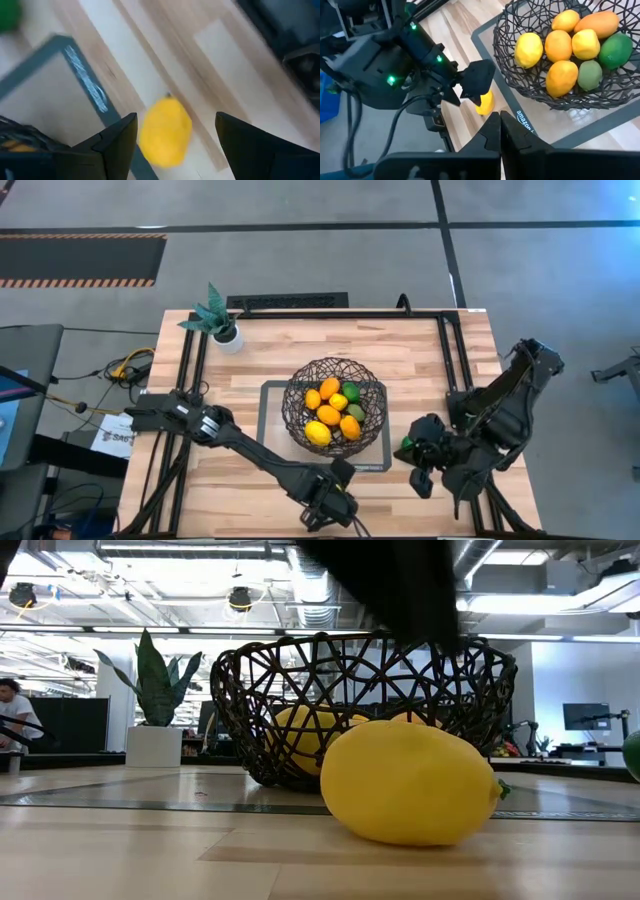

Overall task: Build produce basket
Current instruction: Put the lemon into the basket

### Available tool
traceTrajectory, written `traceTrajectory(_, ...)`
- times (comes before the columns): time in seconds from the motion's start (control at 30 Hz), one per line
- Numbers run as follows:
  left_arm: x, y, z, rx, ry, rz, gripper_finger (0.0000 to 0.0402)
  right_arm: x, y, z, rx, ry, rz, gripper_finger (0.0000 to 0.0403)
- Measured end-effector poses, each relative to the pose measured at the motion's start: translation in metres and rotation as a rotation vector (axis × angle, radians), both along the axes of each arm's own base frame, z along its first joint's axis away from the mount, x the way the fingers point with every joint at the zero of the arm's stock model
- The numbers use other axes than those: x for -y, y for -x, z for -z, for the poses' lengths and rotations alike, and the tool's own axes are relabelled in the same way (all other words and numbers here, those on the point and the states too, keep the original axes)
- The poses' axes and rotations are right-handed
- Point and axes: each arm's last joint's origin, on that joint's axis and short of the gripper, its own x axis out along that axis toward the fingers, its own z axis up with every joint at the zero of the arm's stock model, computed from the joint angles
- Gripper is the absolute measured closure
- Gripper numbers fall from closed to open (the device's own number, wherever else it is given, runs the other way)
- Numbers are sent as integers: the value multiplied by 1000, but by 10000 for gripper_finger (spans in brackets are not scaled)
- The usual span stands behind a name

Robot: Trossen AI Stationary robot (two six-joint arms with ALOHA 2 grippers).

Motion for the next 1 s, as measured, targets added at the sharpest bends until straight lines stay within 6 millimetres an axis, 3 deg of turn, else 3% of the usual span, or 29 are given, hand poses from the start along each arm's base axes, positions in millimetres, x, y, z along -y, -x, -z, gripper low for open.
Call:
traceTrajectory(0.27, 11, -1, 29, -13, -97, 12, 146, -10, 3, 0, 18, -19, -35, 391)
traceTrajectory(0.73, -2, -7, 57, -71, -195, -55, 149, -22, 9, -5, 95, -46, -68, 390)
traceTrajectory(0.87, -2, -8, 56, -73, -195, -92, 190, -24, 10, -5, 102, -45, -68, 392)
traceTrajectory(1.0, -2, -8, 51, -89, -163, -111, 285, -24, 10, -6, 106, -49, -67, 392)
